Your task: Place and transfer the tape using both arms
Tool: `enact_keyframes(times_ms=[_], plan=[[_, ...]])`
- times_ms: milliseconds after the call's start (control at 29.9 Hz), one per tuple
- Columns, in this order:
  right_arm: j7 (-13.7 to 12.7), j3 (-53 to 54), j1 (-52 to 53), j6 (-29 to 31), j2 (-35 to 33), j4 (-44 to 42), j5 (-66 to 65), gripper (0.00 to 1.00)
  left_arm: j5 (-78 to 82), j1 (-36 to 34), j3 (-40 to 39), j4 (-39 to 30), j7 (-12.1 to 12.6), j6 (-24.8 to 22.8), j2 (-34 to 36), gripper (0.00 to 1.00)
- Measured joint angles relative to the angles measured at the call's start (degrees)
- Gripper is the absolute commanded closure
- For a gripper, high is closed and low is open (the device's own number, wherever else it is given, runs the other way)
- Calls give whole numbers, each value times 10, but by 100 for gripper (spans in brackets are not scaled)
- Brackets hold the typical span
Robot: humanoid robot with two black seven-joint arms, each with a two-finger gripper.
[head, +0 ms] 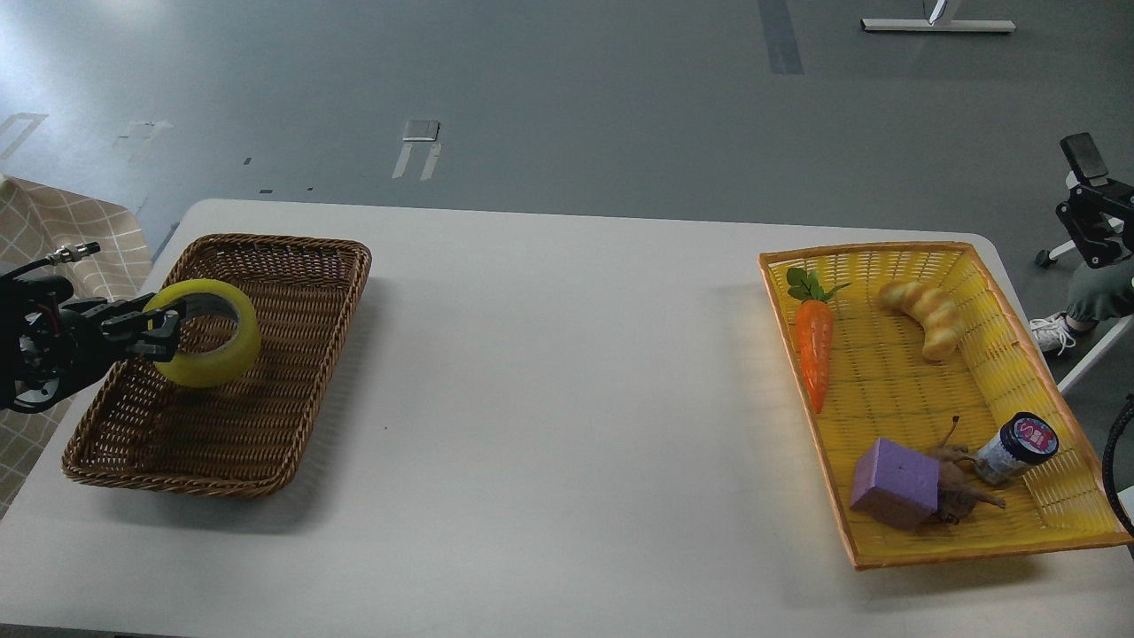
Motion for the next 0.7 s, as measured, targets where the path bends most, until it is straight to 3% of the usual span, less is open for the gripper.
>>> enact_keyframes(times_ms=[267, 334, 468, 501, 702], plan=[[0, 0, -5, 0, 0, 1, 0, 0, -7, 4, -1, 8, -17, 6, -15, 63], [0, 0, -6, 0, 0, 1, 0, 0, -7, 4, -1, 8, -18, 6, -16, 52], [0, 0, -9, 0, 0, 2, 0, 0, -8, 5, 0, 9, -18, 6, -18, 20], [0, 0, -10, 0, 0, 2, 0, 0, -10, 6, 0, 9, -18, 6, -20, 5], [0, 1, -10, 0, 0, 5, 0, 0, -25, 9, -1, 22, -23, 8, -28, 2]])
